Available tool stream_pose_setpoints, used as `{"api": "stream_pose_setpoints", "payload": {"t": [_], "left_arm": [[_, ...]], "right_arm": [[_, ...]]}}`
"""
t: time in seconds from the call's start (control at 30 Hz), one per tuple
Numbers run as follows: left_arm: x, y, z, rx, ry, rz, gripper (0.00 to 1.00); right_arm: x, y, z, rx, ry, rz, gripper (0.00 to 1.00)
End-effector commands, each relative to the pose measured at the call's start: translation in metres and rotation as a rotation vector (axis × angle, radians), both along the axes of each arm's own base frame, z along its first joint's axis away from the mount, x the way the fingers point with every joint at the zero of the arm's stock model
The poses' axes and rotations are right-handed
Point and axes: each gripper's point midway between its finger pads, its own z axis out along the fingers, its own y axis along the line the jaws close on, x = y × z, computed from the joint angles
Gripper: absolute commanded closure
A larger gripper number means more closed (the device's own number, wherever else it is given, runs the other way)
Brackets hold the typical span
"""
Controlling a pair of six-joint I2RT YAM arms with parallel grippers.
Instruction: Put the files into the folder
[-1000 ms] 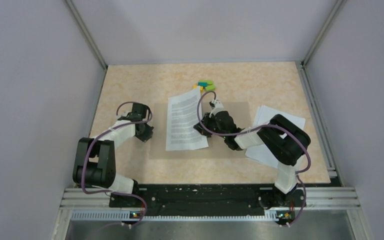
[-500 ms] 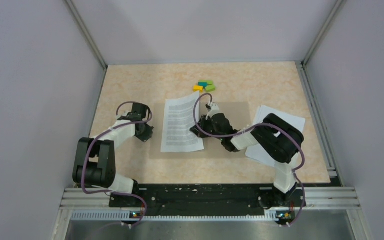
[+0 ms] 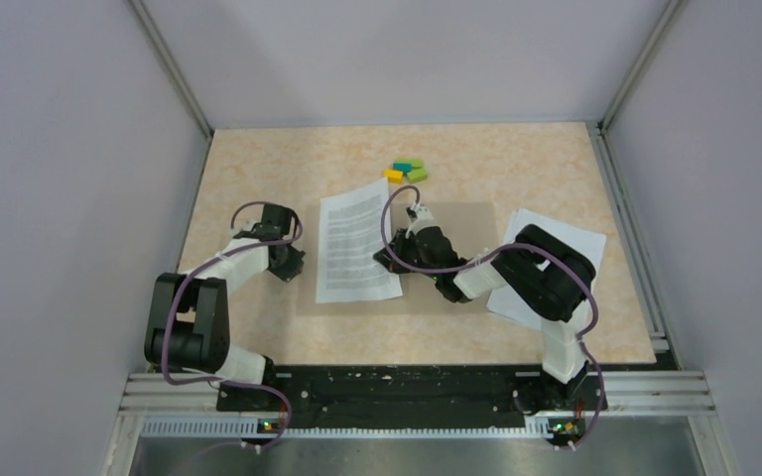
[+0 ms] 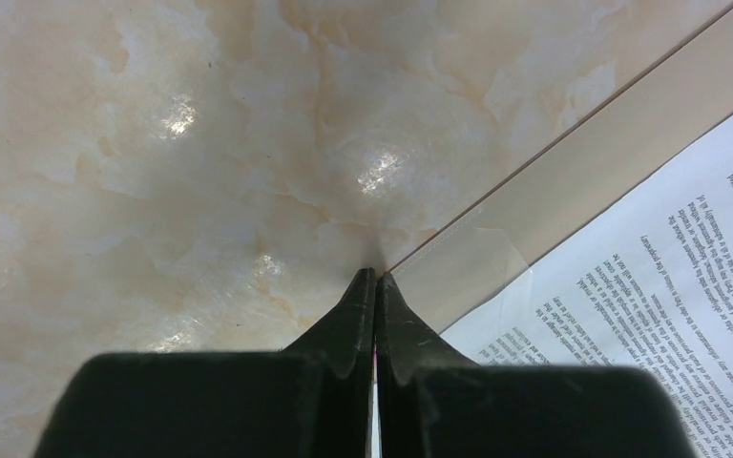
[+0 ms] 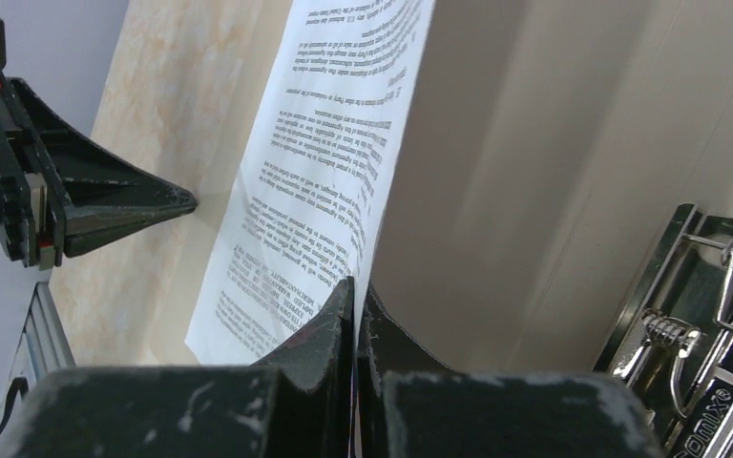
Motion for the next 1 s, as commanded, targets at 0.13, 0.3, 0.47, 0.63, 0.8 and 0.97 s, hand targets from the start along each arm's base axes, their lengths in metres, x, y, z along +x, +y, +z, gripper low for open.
{"api": "stream_pose_setpoints", "payload": {"t": [0.13,0.3,0.47,0.63,0.8,0.97], "left_arm": [[-0.029,-0.005,-0.012,-0.019,0.107,-0.027,1.0],[-0.029,-0.006,-0.012,-0.02,0.106,-0.027,1.0],[-0.029,-0.009,-0.013,-0.02,0.11,-0.033,1.0],[-0.028,-0.011,-0.012,-0.021,0.106,-0.034,1.0],[-0.027,-0.01,-0.011,-0.017,0.106,-0.032,1.0],[-0.026,-0.009,-0.009,-0.006,0.108,-0.035,1.0]], "right_arm": [[0.023,0.002,0.017,0.044,-0.046,-0.055,1.0],[0.014,0.011,0.007,0.059,-0.022,-0.038,1.0],[0.007,0.014,0.002,0.068,-0.006,-0.036,1.0],[0.002,0.02,0.002,0.072,-0.005,-0.018,1.0],[-0.003,0.025,-0.004,0.071,0.011,0.005,1.0],[0.004,0.014,-0.004,0.044,0.009,-0.021,0.9]]}}
